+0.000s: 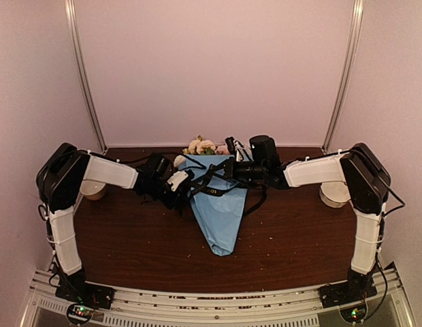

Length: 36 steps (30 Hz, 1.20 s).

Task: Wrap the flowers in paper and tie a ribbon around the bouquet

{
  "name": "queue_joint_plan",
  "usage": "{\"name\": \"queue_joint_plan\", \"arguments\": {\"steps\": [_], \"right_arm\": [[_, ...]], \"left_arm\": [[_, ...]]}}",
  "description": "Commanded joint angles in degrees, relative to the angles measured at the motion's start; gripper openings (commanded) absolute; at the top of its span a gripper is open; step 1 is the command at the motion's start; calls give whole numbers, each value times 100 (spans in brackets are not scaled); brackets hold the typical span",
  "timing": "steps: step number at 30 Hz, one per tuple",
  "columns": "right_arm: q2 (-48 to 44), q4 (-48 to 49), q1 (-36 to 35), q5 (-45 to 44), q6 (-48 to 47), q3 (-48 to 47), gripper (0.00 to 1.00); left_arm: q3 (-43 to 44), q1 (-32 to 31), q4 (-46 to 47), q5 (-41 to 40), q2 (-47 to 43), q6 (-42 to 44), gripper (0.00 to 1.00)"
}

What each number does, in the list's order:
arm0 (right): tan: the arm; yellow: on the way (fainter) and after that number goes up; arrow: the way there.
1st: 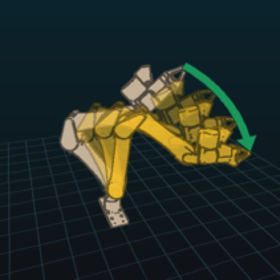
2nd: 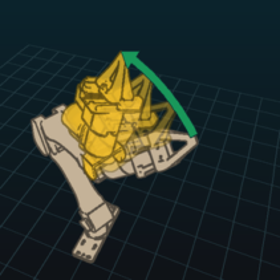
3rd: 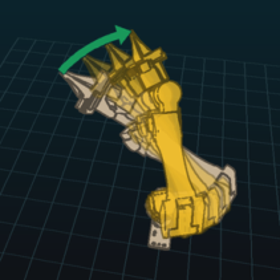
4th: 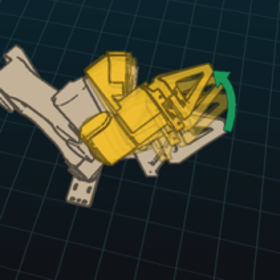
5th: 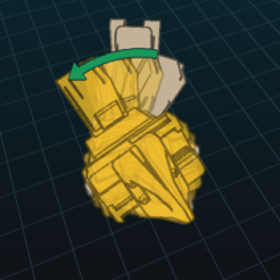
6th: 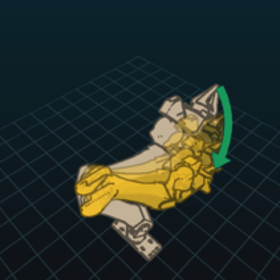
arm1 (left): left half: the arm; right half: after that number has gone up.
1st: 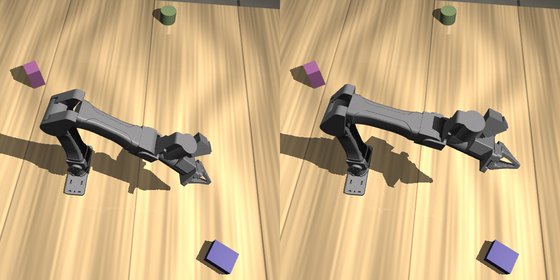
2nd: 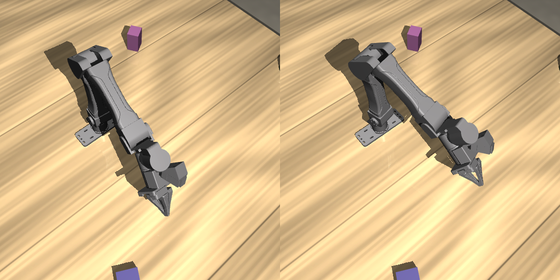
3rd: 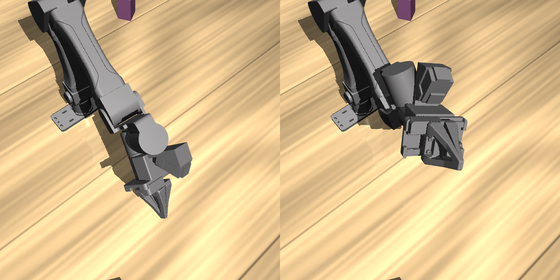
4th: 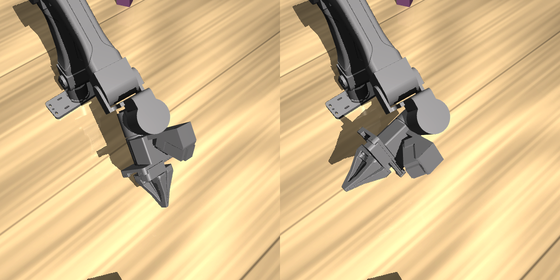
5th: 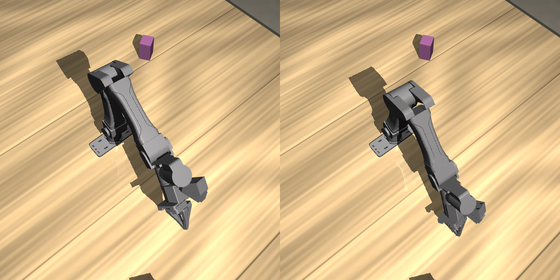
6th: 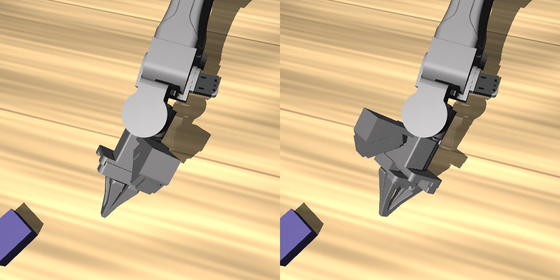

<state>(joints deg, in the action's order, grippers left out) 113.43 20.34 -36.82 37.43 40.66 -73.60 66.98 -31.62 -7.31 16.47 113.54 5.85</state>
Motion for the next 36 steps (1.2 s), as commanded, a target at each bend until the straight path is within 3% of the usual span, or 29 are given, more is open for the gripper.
{"name": "queue_joint_plan", "arguments": {"steps": [1,8,14,18,23,26,29,32,36], "right_arm": [[-76,-13,47,-20,-84,13,0],[-10,-16,86,-121,-27,52,0],[0,-38,96,-222,1,96,0],[48,26,117,-316,122,136,0],[173,284,138,-437,484,189,0],[201,330,161,-572,639,272,0],[197,316,191,-747,749,375,0],[225,247,212,-840,790,400,0],[328,260,227,-888,888,391,0]], "left_arm": [[-333,-9,203,-432,-443,-187,0],[-788,-8,-22,-1290,-1636,-113,0],[-265,-8,-503,-1415,-2155,299,0],[826,-34,-588,-931,-1856,270,0],[3232,-215,-1632,-1062,-105,292,0],[4441,-280,-2237,-1124,963,148,21],[5086,-298,-2666,-1319,1462,59,52],[5063,-296,-2838,-1678,1444,181,70],[4442,-297,-2528,-1902,972,417,86]]}}
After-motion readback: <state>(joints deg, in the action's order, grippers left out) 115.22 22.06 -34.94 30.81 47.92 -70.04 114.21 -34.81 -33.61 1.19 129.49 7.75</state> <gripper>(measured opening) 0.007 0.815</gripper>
